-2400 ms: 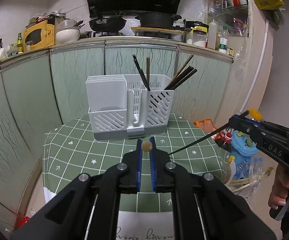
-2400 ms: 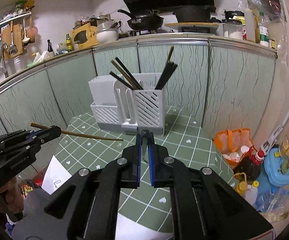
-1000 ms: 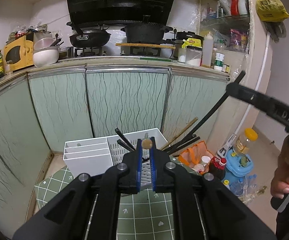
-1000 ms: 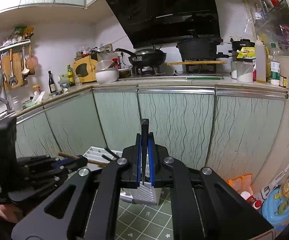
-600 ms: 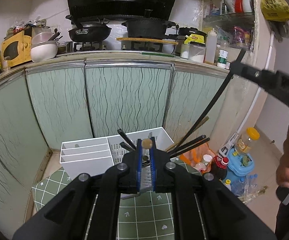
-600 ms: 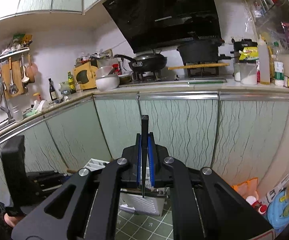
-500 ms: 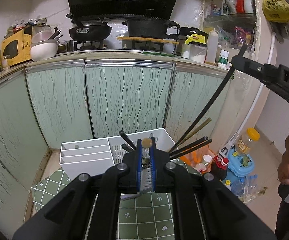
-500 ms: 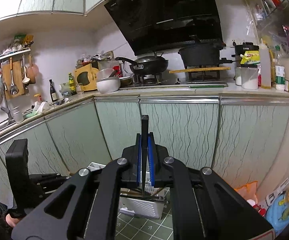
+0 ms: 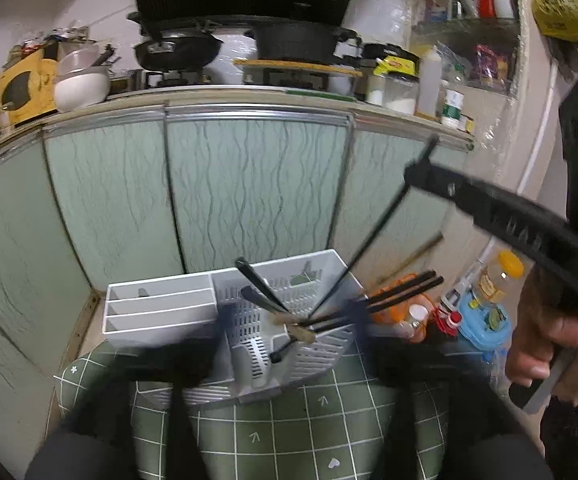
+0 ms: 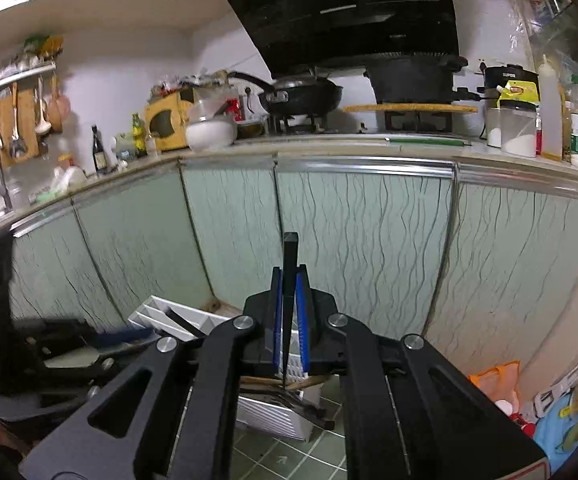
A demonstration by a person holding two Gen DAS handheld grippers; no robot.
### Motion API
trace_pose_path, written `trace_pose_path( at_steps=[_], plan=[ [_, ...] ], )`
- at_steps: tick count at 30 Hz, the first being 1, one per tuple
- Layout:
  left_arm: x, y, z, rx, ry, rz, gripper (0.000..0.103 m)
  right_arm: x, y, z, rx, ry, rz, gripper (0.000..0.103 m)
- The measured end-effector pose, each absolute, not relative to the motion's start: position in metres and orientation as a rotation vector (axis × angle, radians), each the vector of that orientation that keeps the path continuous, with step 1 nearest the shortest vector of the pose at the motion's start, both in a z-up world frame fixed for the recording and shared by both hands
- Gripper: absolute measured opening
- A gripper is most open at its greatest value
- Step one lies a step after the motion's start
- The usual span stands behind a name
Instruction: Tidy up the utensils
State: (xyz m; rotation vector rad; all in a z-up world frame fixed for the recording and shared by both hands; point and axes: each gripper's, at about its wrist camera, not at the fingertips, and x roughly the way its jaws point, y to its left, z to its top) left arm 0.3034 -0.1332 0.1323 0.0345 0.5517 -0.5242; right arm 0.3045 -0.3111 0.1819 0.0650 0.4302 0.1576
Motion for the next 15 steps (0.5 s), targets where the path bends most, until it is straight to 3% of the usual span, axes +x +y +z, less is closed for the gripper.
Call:
trace_pose_path(
  at_steps=[1,5,7,11,15],
  plan=[
    [0.300,-0.129,0.134,0.015,0.514,-0.509,0.099,0.304,-0.312,0.180,0.070,0.438,0.161,0.032],
    [0.297,-0.122,0.137,0.021,0.506,-0.484,0.099,0.294,-0.319,0.177,0.079,0.437,0.146,0.050],
    [0.295,-0.120,0.139,0.030,0.509,-0.484,0.099,0.288,-0.322,0.178,0.086,0.438,0.144,0.068],
    [0.283,-0.113,0.143,0.050,0.492,-0.477,0.099,0.273,-0.326,0.178,0.082,0.444,0.151,0.095],
    [0.273,-0.109,0.146,0.065,0.490,-0.463,0.099,0.260,-0.325,0.177,0.072,0.468,0.157,0.096]
  ],
)
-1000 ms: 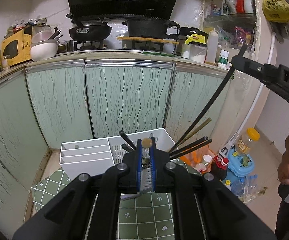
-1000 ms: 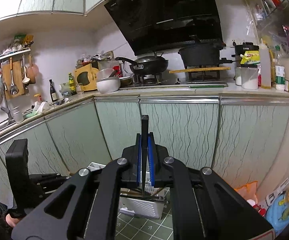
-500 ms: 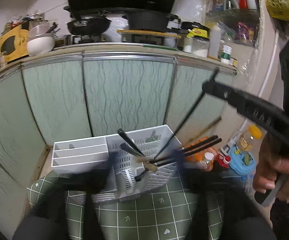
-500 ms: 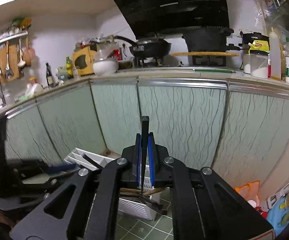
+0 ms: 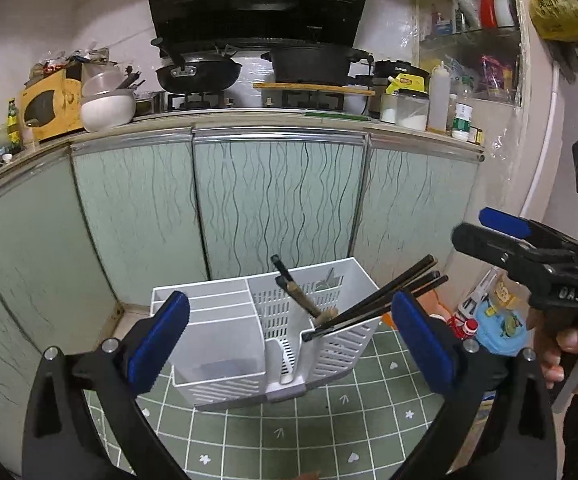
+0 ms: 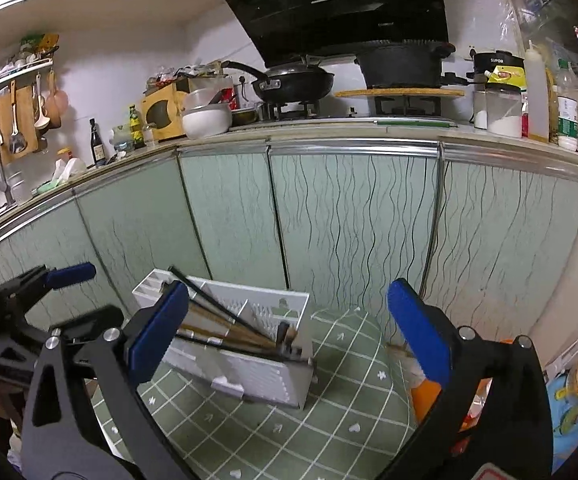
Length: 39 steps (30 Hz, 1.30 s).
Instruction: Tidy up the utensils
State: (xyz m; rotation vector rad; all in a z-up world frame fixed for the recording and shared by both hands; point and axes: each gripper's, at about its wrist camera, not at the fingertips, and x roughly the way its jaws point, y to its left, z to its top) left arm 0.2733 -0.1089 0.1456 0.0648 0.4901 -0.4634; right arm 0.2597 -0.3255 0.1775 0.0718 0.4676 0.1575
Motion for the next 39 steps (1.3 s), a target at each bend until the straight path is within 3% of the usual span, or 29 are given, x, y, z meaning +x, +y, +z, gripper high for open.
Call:
trace_pose_path(
  at_steps=[18,39],
  plan=[
    [0.197,-0.088,0.138,0.087,0.449,-0.390,0.099,0.171,-0.302,0.156,-0.040,0.512,0.115,0.096],
    [0.117,-0.035,0.050,0.114,0.553,-0.238,0.099,0.072,-0.280,0.071,-0.079,0.583,0.068,0.096]
  ],
)
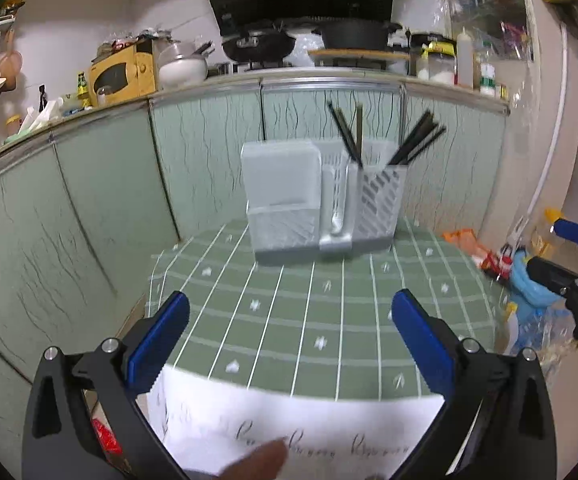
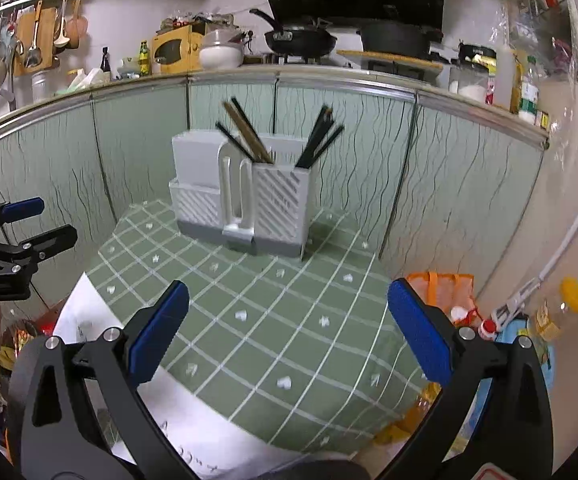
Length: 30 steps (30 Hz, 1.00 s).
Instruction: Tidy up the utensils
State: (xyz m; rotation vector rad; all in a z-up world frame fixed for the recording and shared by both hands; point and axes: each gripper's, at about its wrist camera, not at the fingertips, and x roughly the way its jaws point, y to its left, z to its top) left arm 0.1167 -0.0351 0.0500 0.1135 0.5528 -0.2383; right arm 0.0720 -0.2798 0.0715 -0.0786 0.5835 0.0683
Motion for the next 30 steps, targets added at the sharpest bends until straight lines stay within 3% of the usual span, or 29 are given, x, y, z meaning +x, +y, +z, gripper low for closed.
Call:
trace_pose_path(
  at_steps=[8,30],
  plan=[
    [0.097,-0.021,0.026,0.109,0.572,-0.242,0.099,0.053,-0.281,0.043,-0.065,0.630,0.066,0.096],
    [0.084,-0.010,0.009,0.087,0.617,-0.196,0.099,0.043,-0.277,0.033,-0.040,0.649,0.070,0.096]
  ],
)
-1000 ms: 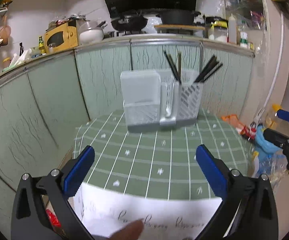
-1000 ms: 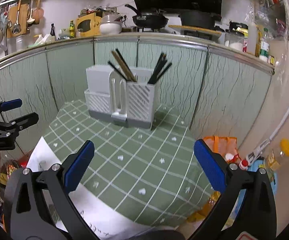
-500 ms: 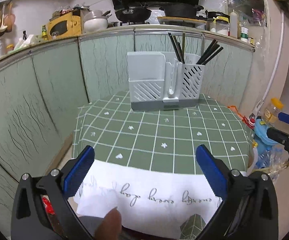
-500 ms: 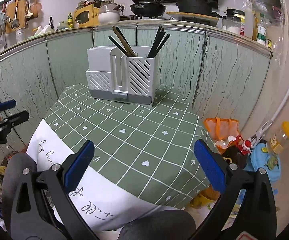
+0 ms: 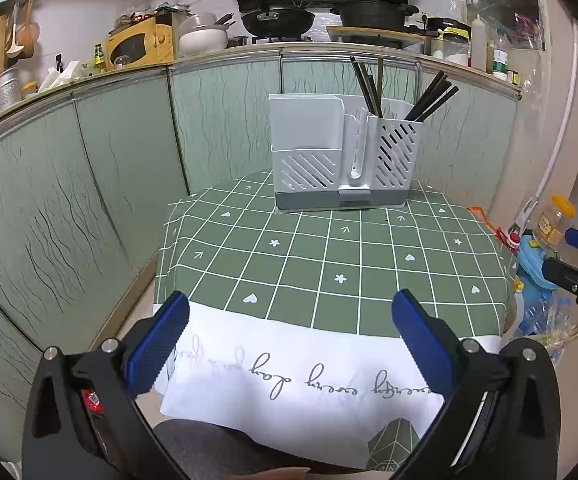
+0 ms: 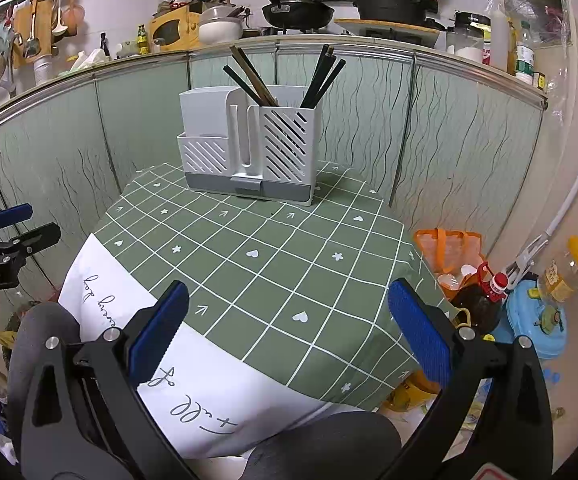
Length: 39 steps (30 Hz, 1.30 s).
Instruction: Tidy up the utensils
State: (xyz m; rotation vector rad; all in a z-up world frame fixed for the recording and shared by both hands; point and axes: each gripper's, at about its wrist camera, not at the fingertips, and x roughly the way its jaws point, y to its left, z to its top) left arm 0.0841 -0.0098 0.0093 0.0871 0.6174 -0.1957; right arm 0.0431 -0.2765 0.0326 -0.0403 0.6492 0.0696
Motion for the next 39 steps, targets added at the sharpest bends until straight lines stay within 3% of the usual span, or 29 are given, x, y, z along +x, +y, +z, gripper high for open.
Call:
trace_pose_path(
  at_steps=[39],
  plan=[
    [0.0807,-0.0172,0.0172,0.116,0.604,-0.216,0.099,0.0462,-0.2793,0.0276,-0.020,0.671,0.057,0.096]
  ],
)
